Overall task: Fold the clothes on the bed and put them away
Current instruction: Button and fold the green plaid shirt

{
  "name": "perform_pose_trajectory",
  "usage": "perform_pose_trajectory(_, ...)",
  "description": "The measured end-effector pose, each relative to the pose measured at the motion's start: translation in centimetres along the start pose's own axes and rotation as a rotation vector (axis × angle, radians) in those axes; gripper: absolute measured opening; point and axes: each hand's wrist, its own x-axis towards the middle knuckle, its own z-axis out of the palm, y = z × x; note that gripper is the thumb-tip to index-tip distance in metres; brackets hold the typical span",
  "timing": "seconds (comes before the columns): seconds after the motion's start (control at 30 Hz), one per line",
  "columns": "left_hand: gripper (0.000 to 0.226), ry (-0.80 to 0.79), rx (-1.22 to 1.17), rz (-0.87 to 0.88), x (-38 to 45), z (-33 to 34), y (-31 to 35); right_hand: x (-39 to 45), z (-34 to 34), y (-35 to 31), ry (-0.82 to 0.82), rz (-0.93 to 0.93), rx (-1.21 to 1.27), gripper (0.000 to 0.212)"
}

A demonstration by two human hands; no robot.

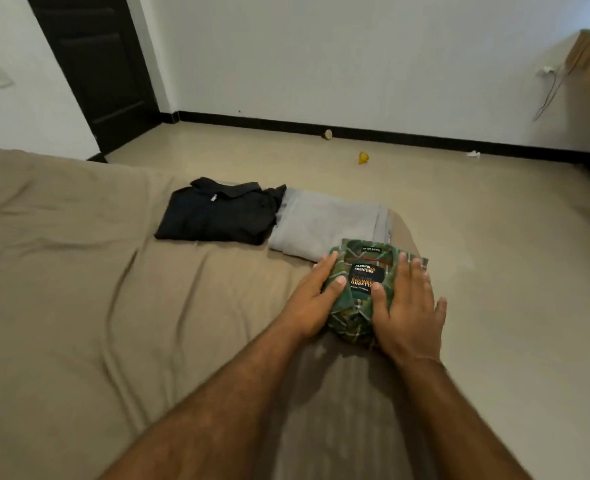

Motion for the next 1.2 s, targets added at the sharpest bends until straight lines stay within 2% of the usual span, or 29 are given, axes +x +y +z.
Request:
perform_pose_trajectory(0.1, 0.042, 0.096, -0.175, -0.008, -6.5, -2.5, 0.9, -4.4, -3.1, -3.5, 0.281, -0.235, 0.166, 0.075)
perform_pose_trajectory(0.17, 0.035, 0.160, -0.162, -0.047, -11.5, -4.8, 0.7, -8.2, -3.8, -7.0, 0.325, -0.345, 0.259, 0.075)
perform_pose_trajectory(0.3, 0.038, 0.296, -0.107, -0.113, -20.6, -9.9, -0.6, -15.7, -0.7, -13.1, 0.064, -0.508, 0.422, 0.068)
perform_pose_trajectory(0.4, 0.048, 0.455, 0.016, -0.126, -28.7, -16.2, -0.3, -22.0, 2.0, -19.0, -0.244, -0.557, 0.533, 0.066)
perform_pose_trajectory(0.47, 0.046, 0.490, 0.228, -0.133, -32.4, -20.1, -0.5, -25.2, 3.2, -22.0, -0.431, -0.546, 0.536, 0.065)
perform_pose_trajectory(0.53, 0.042, 0.504, 0.564, -0.185, -37.1, -25.3, -1.6, -29.1, 4.7, -25.9, -0.581, -0.535, 0.560, 0.066)
perform_pose_trajectory(0.63, 0.046, 0.542, 0.909, -0.407, -42.2, -30.3, -3.5, -32.7, 6.2, -29.4, -0.750, -0.495, 0.521, 0.069)
perform_pose_trajectory(0.73, 0.075, 0.444, 0.955, -0.735, -46.1, -32.0, -5.8, -35.7, 6.7, -31.9, -0.889, -0.439, 0.480, 0.071)
perform_pose_trajectory(0.77, 0.071, 0.389, 0.935, -0.778, -46.4, -31.8, -6.3, -36.3, 6.8, -32.2, -0.905, -0.402, 0.498, 0.070)
perform_pose_trajectory(0.8, 0.057, 0.362, 0.930, -0.765, -46.1, -31.4, -6.4, -36.4, 6.7, -32.7, -0.914, -0.352, 0.513, 0.069)
perform_pose_trajectory(0.87, 0.030, 0.404, 0.907, -0.655, -45.3, -30.5, -6.0, -36.7, 6.5, -33.1, -0.924, -0.244, 0.546, 0.066)
perform_pose_trajectory(0.93, 0.027, 0.531, 0.781, -0.506, -44.5, -29.3, -5.3, -37.7, 6.1, -32.7, -0.941, -0.168, 0.573, 0.067)
perform_pose_trajectory(1.0, 0.030, 0.615, 0.619, -0.276, -44.1, -27.8, -4.5, -38.6, 5.7, -32.2, -0.988, -0.060, 0.734, 0.064)
perform_pose_trajectory(1.1, 0.026, 0.550, 0.477, 0.117, -44.0, -25.1, -2.3, -38.4, 6.3, -32.2, -1.028, 0.079, 1.008, 0.034)
perform_pose_trajectory(1.17, 0.022, 0.479, 0.384, 0.244, -44.1, -24.5, -0.3, -37.8, 5.9, -33.3, -0.926, 0.347, 1.244, 0.032)
perform_pose_trajectory(1.2, 0.024, 0.466, 0.342, 0.238, -44.4, -24.6, 0.2, -38.8, 5.2, -33.5, -0.904, 0.434, 1.235, 0.032)
